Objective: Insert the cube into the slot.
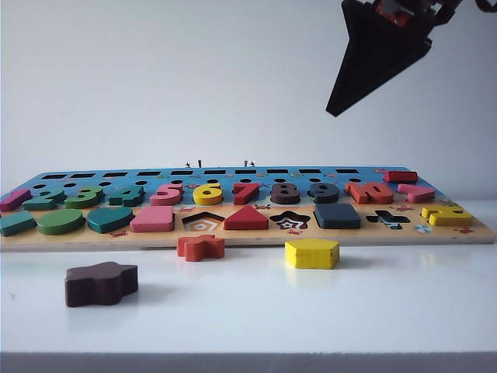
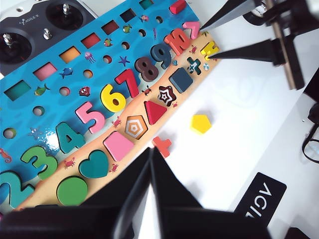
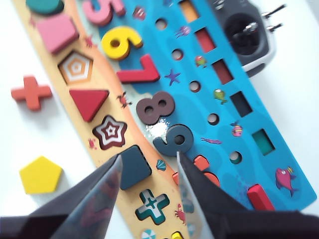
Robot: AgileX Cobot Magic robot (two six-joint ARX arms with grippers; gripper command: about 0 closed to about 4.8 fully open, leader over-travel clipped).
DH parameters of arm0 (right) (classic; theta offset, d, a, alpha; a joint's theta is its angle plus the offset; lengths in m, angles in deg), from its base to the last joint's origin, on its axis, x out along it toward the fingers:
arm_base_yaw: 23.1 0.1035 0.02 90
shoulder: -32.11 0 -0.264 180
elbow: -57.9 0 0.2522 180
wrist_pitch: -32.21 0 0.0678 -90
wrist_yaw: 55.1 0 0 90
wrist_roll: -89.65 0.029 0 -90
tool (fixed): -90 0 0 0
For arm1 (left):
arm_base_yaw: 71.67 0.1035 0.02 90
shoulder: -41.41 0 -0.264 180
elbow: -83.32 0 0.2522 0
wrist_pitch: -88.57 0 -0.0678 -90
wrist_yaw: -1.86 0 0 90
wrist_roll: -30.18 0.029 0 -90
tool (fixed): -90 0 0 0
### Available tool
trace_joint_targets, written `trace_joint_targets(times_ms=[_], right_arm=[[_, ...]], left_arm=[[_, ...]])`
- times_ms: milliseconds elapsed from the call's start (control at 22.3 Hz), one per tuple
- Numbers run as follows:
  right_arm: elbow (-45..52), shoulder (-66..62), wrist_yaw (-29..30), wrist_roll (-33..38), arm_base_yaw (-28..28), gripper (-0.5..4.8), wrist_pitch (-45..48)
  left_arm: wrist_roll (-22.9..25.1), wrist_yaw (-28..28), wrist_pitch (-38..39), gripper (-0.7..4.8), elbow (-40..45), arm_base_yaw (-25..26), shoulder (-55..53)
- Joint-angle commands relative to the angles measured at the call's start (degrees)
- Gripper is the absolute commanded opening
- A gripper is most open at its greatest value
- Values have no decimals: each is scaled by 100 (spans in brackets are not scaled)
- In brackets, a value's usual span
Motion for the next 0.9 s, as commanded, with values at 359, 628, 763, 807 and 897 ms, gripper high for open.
trace_joint_targets(times_ms=[359,628,763,807,897], right_arm=[[804,1488,39,2920,-459,211,955],[1589,2503,33,3464,-1139,211,1134],[1908,2940,33,3799,-1473,211,1132],[2098,3261,33,3985,-1679,211,1130],[2365,3755,35,4234,-1965,211,1130]], left_arm=[[31,-28,-208,17,-22,11,214],[28,-17,-549,17,-11,243,284],[28,-17,-826,17,92,352,323],[28,-7,-1019,17,216,439,369],[28,72,-1231,17,420,562,444]])
